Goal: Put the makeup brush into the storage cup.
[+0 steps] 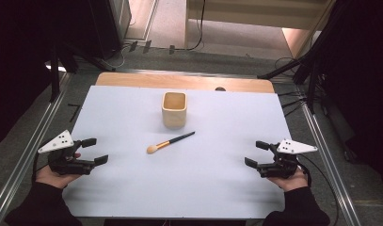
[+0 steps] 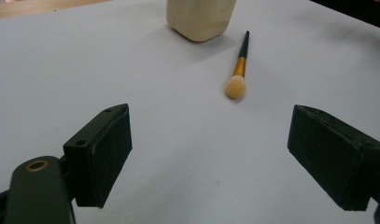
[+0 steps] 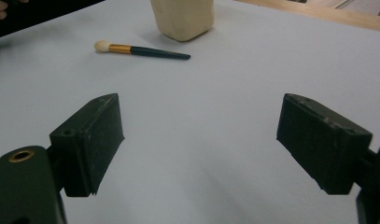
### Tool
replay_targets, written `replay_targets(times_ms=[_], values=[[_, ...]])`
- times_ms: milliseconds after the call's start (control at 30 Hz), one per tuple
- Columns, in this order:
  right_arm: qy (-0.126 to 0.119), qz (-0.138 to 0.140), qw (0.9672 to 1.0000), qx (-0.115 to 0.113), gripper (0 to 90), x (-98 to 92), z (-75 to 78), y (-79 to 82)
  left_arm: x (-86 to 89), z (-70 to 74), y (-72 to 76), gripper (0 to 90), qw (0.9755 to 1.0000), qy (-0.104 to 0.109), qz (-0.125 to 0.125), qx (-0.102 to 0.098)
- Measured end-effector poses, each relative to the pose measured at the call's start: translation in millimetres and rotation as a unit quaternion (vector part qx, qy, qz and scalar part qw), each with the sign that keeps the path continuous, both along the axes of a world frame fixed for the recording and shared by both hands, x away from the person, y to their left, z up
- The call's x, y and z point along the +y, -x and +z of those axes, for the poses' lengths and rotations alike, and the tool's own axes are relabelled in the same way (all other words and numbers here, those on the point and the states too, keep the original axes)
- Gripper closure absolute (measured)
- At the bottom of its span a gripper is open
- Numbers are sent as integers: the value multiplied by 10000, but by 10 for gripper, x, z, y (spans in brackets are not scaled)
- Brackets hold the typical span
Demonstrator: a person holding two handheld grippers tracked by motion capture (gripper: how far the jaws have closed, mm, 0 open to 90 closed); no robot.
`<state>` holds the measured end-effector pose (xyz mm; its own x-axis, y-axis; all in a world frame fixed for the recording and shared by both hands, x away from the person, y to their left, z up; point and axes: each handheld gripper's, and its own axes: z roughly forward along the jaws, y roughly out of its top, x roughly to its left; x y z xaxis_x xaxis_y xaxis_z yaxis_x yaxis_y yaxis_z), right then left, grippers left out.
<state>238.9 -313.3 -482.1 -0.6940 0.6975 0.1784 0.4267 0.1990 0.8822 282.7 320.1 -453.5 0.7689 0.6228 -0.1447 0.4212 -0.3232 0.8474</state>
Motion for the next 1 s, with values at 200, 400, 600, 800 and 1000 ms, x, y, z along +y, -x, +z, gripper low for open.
replay_targets(times_ms=[200,400,600,800,1000], values=[[-6,11,10000,-2,152,-3,7,5,3,3,2,143,10000,-3,6,-3],[12,1,10000,-32,157,3,21,6,4,4,4,143,10000,22,28,-26],[13,98,9999,-75,158,57,50,-18,2,6,2,143,10000,6,12,-30],[0,168,9998,-127,162,125,123,-69,0,2,-5,144,10000,10,32,-6],[-22,225,9997,-134,167,186,159,-116,-7,1,-7,144,10000,2,3,-12]])
